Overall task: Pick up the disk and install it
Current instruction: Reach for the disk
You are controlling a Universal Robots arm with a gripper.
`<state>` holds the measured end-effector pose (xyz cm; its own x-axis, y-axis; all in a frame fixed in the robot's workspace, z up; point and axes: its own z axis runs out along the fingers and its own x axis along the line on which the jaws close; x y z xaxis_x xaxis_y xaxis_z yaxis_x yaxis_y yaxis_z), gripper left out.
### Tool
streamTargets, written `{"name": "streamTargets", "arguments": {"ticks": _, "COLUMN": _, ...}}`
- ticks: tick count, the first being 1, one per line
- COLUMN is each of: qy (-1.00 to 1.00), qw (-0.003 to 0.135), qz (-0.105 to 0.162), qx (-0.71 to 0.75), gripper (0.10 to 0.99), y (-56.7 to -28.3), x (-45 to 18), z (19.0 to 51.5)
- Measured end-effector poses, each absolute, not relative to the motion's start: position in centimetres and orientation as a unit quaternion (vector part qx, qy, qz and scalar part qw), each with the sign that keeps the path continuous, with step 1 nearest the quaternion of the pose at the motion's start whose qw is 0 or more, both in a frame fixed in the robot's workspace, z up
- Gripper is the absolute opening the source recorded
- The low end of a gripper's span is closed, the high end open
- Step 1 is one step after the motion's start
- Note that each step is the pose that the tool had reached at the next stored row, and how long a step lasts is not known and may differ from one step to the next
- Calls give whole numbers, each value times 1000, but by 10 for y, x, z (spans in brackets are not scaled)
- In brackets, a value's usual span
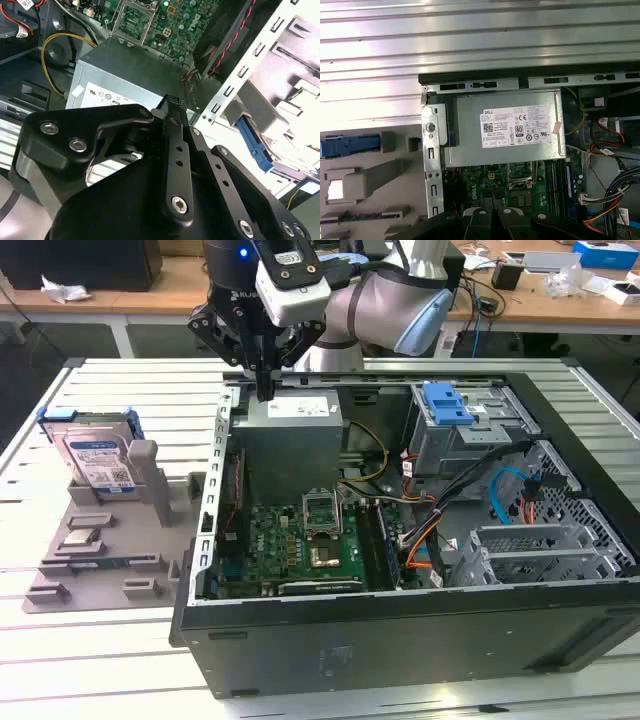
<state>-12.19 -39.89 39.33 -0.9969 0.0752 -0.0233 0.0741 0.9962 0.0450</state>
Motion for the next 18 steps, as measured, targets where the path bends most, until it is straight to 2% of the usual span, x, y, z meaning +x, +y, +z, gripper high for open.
{"name": "streamTargets", "arguments": {"ticks": 18, "qy": 999, "qw": 12, "qz": 22, "qx": 37, "gripper": 106, "y": -399, "x": -180, "z": 393}}
